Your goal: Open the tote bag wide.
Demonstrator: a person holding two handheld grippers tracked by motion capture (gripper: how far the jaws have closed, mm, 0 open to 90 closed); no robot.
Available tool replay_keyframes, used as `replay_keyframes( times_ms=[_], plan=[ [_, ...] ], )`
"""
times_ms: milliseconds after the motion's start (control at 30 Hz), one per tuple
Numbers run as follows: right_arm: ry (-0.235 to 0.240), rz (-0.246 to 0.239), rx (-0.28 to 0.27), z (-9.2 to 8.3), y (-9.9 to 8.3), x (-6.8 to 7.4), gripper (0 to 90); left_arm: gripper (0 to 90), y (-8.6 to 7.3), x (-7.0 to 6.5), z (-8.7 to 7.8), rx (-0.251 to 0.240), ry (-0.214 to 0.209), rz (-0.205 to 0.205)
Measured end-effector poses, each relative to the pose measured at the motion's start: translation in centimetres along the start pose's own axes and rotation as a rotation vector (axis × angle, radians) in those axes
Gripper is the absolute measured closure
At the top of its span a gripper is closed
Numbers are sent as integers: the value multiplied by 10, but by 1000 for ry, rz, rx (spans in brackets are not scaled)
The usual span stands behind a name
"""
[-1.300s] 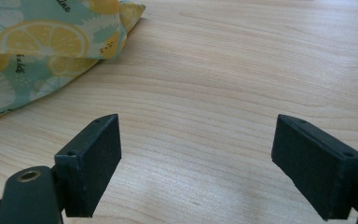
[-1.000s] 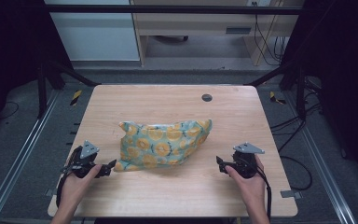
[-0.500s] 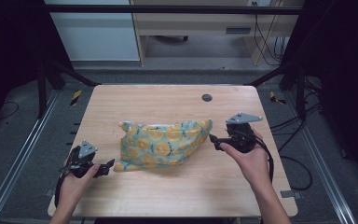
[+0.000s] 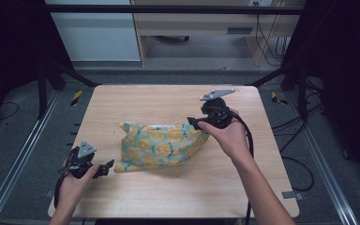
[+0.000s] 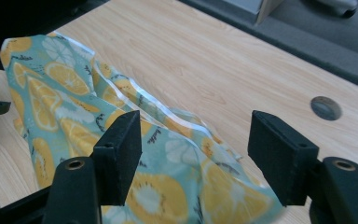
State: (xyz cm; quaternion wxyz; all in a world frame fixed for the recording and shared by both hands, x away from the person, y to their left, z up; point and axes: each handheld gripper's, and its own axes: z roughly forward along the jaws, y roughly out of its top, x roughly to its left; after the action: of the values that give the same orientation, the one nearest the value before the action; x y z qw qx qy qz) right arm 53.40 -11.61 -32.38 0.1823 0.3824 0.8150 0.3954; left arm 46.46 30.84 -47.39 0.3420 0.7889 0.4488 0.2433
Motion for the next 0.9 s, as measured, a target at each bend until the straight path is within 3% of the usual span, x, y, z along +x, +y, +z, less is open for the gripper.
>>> replay_keyframes(
  times_ms=[100,133,300,333,500,533,633,733,767,800,833,900],
  plan=[
    [10,8,22,10,3,0,340,71,1,0,0,1,-1,3],
    [18,8,49,19,5,-2,322,71,1,-1,0,-1,-2,1],
    [44,2,108,34,5,-6,255,71,0,0,1,6,0,4],
    [50,-6,143,42,2,-5,222,71,0,0,0,3,0,-1],
    [65,-2,193,49,-5,-2,169,72,-1,1,-2,1,3,-1],
    [68,-22,216,51,-10,1,262,72,-1,0,-2,-3,4,0],
    [86,-42,224,50,-17,6,484,72,-1,-1,-3,2,6,5],
    [97,-91,236,48,-24,12,719,72,-3,0,-4,0,11,0],
    [97,-91,236,48,-24,12,719,72,-3,0,-4,0,11,0],
    [107,-107,235,47,-27,14,816,72,-3,1,-4,2,15,-2],
    [107,-107,235,47,-27,14,816,73,-3,1,-4,2,15,-2],
    [97,-115,208,44,-32,13,900,73,-4,2,-5,3,19,-8]
  ],
)
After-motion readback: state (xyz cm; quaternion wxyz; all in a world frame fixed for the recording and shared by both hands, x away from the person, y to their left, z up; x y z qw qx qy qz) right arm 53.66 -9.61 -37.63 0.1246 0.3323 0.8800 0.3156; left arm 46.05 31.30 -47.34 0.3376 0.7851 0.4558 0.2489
